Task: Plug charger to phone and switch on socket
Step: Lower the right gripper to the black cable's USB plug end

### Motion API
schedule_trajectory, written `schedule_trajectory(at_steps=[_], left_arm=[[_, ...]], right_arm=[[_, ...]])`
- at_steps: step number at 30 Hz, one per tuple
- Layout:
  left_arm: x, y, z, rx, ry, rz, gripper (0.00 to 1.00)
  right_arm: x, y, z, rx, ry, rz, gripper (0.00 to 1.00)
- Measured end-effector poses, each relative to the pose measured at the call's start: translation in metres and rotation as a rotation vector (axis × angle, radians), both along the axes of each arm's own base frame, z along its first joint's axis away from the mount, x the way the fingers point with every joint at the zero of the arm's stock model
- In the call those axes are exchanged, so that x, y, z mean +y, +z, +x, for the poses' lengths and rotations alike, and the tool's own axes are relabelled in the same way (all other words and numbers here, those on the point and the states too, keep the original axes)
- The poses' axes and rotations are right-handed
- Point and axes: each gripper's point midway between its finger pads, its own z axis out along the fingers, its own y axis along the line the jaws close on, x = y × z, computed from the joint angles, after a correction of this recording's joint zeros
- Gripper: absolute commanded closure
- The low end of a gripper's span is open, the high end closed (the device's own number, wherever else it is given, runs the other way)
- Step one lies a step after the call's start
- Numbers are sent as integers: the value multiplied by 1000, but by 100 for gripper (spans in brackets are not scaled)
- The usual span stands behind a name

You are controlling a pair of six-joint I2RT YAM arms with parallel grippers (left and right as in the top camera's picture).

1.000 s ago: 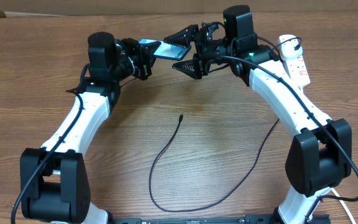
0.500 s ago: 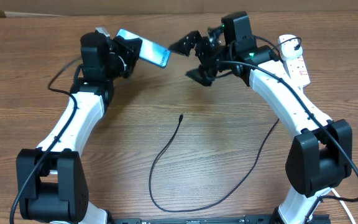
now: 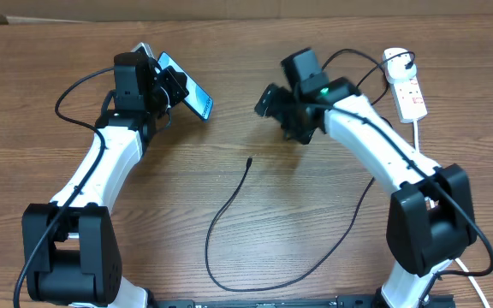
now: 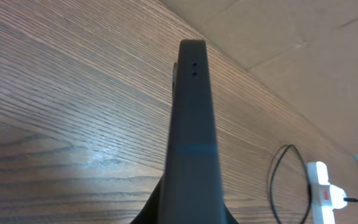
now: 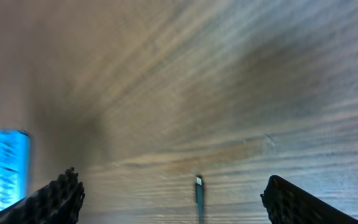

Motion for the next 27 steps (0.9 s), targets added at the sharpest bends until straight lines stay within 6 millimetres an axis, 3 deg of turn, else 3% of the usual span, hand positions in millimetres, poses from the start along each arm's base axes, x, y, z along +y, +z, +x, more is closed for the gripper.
schedule_trajectory(at_steps=[9, 15, 23, 27], left_arm=[[3, -1, 1, -5, 3, 24, 96], [3, -6, -3, 22, 3, 26, 96], [4, -11, -6, 44, 8, 32, 96], [4, -26, -5, 76, 8, 35, 96]], right_arm=[[19, -42, -53, 94, 125, -90, 34], [16, -61, -61, 140, 131, -110, 34], [18, -61, -60, 132, 132, -103, 34], [24, -60, -60, 132, 142, -69, 34]])
